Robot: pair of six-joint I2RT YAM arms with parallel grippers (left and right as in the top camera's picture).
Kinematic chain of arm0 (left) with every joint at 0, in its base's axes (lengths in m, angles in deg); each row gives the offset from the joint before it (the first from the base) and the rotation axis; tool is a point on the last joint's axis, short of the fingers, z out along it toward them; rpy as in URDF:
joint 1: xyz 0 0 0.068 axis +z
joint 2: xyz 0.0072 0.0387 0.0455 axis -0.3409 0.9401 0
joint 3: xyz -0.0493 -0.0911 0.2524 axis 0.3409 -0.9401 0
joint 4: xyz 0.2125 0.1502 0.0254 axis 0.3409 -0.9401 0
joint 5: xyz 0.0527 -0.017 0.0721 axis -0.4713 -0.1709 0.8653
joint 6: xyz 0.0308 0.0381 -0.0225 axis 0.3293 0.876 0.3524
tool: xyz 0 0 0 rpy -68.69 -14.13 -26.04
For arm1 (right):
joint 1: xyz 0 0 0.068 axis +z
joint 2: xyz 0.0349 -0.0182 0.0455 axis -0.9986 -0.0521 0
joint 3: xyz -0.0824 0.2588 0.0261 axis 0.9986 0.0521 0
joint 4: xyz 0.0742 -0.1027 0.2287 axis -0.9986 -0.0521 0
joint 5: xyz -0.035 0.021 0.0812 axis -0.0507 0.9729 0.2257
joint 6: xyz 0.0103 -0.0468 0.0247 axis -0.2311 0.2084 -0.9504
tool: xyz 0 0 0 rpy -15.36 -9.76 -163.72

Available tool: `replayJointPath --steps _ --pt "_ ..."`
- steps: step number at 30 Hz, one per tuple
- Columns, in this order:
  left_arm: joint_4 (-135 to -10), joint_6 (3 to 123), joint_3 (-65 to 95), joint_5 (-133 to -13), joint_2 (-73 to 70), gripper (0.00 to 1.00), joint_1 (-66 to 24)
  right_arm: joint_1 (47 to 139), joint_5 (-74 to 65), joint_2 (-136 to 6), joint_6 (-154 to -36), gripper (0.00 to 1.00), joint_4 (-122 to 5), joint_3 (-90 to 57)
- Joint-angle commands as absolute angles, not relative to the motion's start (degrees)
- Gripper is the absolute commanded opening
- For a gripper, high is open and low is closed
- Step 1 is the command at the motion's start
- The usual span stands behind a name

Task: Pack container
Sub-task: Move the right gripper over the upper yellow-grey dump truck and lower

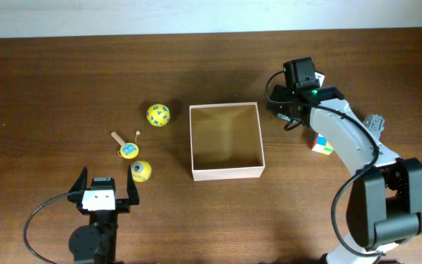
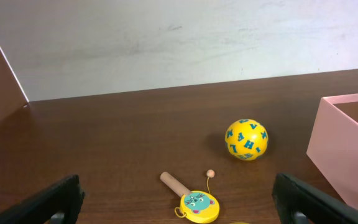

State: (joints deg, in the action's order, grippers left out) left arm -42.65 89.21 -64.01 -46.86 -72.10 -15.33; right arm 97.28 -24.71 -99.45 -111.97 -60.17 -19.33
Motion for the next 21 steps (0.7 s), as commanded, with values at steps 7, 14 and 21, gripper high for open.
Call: replayJointPath --steps 7,14,21 --pt "-42.7 90.1 -64.4 -47.4 -72.3 0.99 -15.6 96.7 -27.1 -103.6 -107.7 1.00 -55.8 -20.1" --pt "-42.7 90.1 -64.4 -47.4 -72.3 0.99 -15.6 94.8 -26.9 -105.6 -104.8 1.00 -52.7 -20.1" --pt "-42.7 90.1 -64.4 -47.4 -72.3 0.99 -15.6 93.0 -23.7 -107.2 -105.4 1.00 -50.4 -20.1"
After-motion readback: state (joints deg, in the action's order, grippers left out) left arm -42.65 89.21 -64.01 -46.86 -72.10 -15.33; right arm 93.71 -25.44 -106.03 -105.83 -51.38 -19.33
